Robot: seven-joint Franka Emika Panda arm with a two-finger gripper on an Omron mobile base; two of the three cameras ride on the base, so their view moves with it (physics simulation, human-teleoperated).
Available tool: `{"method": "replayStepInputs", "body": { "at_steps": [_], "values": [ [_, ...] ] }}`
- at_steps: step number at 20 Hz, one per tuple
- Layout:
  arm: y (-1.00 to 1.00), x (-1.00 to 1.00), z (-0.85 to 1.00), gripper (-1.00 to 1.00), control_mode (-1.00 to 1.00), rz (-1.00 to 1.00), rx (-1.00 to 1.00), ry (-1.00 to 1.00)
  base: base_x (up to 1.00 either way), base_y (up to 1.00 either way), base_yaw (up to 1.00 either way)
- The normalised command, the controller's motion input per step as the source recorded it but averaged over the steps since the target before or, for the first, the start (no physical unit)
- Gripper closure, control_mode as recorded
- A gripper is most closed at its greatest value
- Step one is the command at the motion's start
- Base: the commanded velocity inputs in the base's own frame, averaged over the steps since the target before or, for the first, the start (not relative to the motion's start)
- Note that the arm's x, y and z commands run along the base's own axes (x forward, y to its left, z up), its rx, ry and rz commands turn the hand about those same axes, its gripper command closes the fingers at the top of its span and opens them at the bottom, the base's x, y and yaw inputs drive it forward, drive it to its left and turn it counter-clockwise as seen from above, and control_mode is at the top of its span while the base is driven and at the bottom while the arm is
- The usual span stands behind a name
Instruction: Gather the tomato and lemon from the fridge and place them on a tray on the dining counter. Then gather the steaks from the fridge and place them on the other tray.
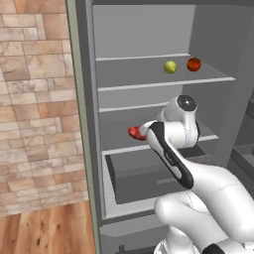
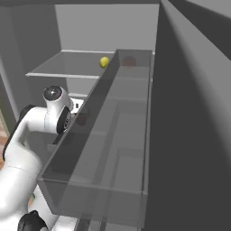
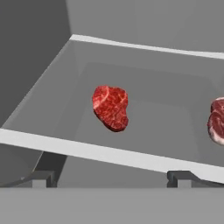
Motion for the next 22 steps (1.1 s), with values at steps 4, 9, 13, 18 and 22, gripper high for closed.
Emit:
{"method": "replayStepInputs", "body": {
  "at_steps": [4,9,13,18,22],
  "values": [
    [0.36,0.3,-0.39,-1.0,-1.0,0.0,0.0,0.0,0.0,0.0,0.0],
    [0.27,0.28,-0.34,-1.0,-1.0,0.0,0.0,0.0,0.0,0.0,0.0],
    [0.03,0.27,-0.17,-1.0,-1.0,0.0,0.0,0.0,0.0,0.0,0.0],
    [0.0,0.1,-0.08,-1.0,-1.0,0.0,0.0,0.0,0.0,0.0,0.0],
    [0.0,0.1,-0.09,-1.0,-1.0,0.0,0.0,0.0,0.0,0.0,0.0]
  ]
}}
